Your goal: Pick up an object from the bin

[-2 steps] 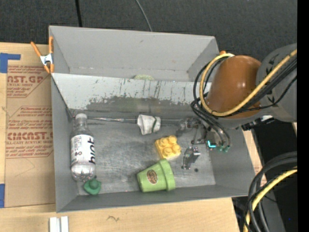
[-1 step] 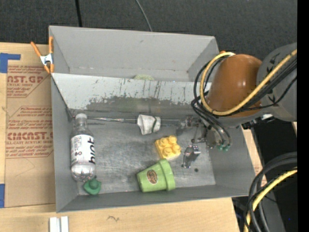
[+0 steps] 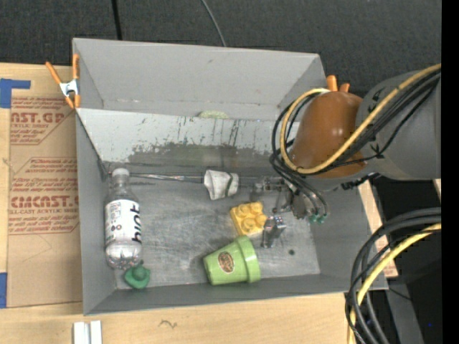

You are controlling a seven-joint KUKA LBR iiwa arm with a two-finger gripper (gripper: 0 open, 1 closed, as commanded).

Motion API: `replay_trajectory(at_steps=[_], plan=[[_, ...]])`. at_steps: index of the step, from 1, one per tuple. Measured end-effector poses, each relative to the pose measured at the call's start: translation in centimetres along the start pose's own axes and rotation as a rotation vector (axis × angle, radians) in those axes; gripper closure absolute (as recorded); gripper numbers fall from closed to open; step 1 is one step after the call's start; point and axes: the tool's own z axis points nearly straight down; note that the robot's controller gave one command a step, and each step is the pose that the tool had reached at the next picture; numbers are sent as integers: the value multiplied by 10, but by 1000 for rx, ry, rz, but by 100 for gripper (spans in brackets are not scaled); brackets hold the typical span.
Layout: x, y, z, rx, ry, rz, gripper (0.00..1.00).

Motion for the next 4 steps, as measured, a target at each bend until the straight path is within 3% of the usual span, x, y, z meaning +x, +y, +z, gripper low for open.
replay_trajectory(at_steps=[1, 2, 3, 4], plan=[[-6, -1, 10, -2, 6, 10, 0], [-13, 3, -7, -1, 4, 131, 0], [-2, 1, 48, -1, 2, 87, 0], [-16, -2, 42, 2, 4, -48, 100]])
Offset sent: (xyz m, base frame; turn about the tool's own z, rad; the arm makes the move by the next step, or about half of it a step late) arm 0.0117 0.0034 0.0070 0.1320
